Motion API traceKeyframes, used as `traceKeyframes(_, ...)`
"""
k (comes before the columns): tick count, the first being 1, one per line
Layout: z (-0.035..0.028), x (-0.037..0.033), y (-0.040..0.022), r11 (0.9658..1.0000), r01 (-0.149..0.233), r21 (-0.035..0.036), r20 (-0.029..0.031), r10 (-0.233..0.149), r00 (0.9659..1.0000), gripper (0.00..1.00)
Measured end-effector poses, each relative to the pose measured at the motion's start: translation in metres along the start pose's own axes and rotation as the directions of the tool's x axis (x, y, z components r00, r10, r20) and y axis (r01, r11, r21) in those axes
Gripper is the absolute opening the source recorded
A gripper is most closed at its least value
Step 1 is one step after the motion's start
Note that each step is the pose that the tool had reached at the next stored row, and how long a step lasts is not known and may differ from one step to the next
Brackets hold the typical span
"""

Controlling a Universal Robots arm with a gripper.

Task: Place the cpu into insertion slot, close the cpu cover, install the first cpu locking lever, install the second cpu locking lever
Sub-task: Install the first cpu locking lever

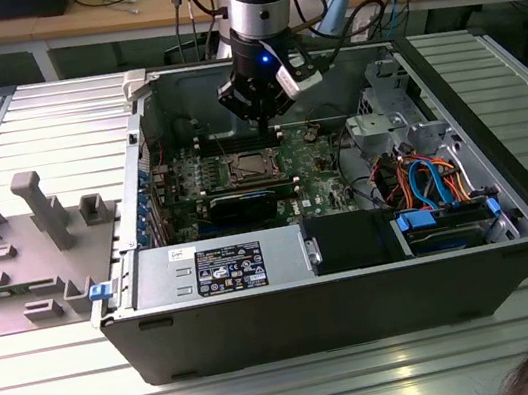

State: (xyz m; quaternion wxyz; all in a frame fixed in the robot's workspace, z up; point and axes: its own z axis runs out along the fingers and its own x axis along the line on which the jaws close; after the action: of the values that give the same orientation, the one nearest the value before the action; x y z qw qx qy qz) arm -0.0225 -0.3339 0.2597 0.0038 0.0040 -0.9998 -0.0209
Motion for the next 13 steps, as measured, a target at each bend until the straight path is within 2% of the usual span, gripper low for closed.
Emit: traceKeyframes(13, 0.0, 0.0, 0.0, 0.9994, 0.035, -0.0063, -0.0013, -0.035, 0.9994, 0.11)
